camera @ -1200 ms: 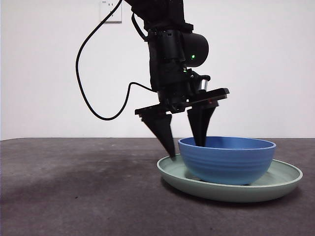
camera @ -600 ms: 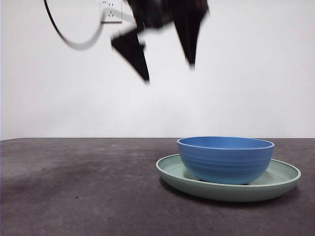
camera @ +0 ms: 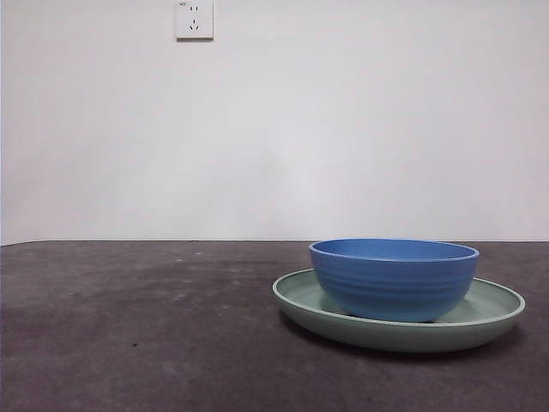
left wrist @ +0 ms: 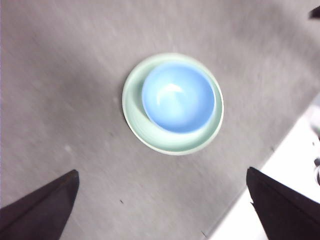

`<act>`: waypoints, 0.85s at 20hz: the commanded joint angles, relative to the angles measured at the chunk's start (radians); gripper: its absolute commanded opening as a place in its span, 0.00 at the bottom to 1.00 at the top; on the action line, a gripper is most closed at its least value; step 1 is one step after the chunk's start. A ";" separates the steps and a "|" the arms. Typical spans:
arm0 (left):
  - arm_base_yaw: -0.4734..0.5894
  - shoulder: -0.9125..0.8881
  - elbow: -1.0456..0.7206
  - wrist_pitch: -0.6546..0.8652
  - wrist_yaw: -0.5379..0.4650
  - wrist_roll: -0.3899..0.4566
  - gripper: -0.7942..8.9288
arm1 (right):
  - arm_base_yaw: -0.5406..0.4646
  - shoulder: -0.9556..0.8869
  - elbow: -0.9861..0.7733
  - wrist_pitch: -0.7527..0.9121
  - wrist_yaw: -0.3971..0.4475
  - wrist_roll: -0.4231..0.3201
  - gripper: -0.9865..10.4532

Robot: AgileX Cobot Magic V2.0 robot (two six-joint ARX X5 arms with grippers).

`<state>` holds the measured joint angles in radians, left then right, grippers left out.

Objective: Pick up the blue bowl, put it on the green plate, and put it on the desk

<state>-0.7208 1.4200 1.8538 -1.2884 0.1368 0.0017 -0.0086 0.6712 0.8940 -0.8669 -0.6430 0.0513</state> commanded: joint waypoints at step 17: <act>0.053 -0.807 -0.933 0.385 0.001 0.027 0.63 | 0.000 0.039 0.017 -0.154 0.023 0.053 0.57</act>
<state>-0.6632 0.6113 0.9039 -0.9150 0.1356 0.0280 -0.0086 0.7002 0.8940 -1.0252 -0.6235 0.0895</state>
